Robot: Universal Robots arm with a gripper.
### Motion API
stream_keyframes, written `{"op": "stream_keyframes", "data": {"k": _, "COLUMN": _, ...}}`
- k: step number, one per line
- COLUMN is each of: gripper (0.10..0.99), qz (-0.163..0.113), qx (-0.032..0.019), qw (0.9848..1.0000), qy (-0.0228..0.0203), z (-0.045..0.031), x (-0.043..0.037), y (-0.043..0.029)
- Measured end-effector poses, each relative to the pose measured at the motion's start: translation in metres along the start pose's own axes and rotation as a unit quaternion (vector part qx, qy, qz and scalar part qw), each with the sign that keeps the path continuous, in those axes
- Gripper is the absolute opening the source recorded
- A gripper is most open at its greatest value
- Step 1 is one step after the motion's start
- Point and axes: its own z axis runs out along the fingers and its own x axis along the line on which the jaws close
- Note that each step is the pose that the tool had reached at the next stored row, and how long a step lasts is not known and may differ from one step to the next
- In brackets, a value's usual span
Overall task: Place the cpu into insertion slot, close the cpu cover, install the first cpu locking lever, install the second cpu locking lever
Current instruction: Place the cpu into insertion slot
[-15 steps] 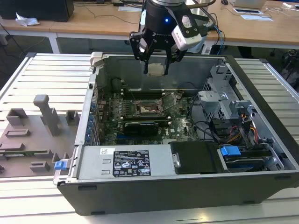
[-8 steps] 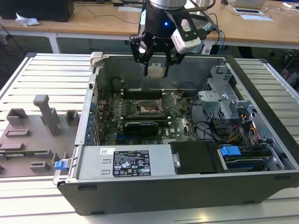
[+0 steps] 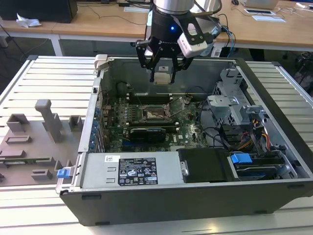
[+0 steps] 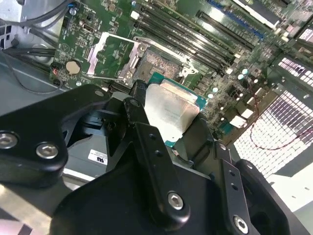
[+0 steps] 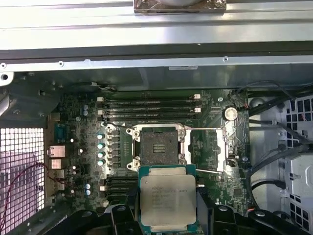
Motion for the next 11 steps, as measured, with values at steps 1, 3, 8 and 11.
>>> {"op": "stream_keyframes", "data": {"k": 1, "gripper": 0.545, "qz": 0.0, "qx": 0.0009, "qw": 1.0, "qy": 0.0001, "z": 0.001, "x": 0.0, "y": 0.0019}}
{"op": "stream_keyframes", "data": {"k": 3, "gripper": 0.545, "qz": 0.0, "qx": 0.001, "qw": 1.0, "qy": 0.0, "z": 0.0029, "x": -0.0001, "y": 0.0026}}
{"op": "stream_keyframes", "data": {"k": 8, "gripper": 0.545, "qz": 0.0, "qx": 0.0011, "qw": 1.0, "qy": 0.0, "z": 0.0062, "x": -0.0001, "y": 0.0025}}
{"op": "stream_keyframes", "data": {"k": 11, "gripper": 0.545, "qz": 0.0, "qx": 0.0011, "qw": 1.0, "qy": 0.0, "z": 0.0084, "x": -0.0001, "y": 0.0024}}
